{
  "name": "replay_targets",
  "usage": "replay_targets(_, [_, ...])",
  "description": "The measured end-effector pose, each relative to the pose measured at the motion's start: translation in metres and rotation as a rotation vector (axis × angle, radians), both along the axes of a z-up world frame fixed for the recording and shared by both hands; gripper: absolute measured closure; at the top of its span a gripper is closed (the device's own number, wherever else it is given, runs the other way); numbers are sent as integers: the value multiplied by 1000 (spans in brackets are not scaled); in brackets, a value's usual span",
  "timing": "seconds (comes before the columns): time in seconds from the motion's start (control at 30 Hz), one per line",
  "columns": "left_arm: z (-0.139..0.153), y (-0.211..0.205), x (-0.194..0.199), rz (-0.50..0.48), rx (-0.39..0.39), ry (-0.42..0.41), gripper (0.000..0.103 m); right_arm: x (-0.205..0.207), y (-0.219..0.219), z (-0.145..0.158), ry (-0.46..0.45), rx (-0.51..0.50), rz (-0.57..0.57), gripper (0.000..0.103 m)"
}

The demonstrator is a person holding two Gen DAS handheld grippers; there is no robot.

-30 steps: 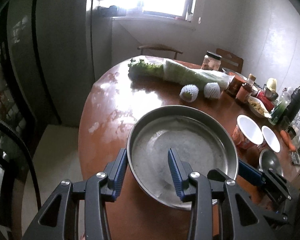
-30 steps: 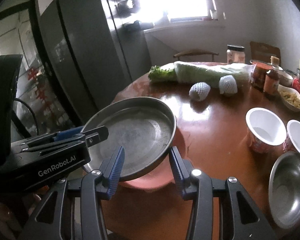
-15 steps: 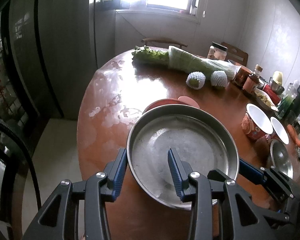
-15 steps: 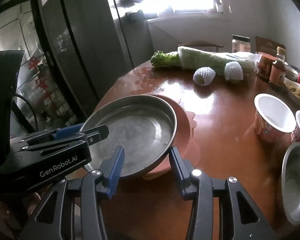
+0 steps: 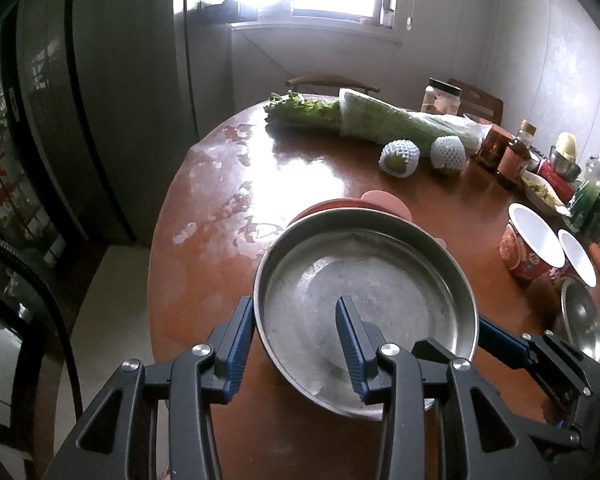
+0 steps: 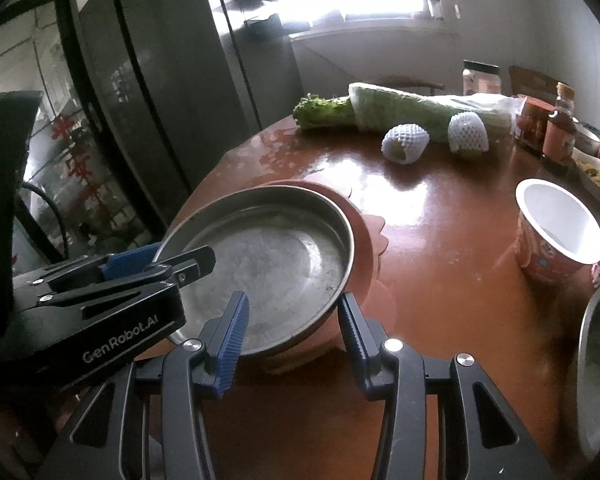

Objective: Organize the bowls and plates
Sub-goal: 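Lower the silver tray onto the pink plate with the left gripper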

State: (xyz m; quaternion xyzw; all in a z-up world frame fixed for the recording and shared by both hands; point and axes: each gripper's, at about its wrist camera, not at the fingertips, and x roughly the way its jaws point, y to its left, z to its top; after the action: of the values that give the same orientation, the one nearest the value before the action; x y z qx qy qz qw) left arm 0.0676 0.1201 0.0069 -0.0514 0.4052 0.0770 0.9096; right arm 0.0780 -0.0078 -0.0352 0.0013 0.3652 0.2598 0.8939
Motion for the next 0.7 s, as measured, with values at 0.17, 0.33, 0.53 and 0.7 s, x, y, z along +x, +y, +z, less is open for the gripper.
replay_targets(0.17, [-2,-1,1,-2,0,3,61,6,1,-5,5,-2,-5,55])
replay_targets(0.33, [-3,-1,3,-3,-4,-1,61,8,2,-6,-18,-19,-11,55])
replay_targets(0.53, [-5,2,6,-4,-21,-1,61,11,4,-7,-36,-38,-17,55])
replay_targets(0.7, [-5,5,7,3,-34,-6,61,13,6,-7,-49,-57,-23,55])
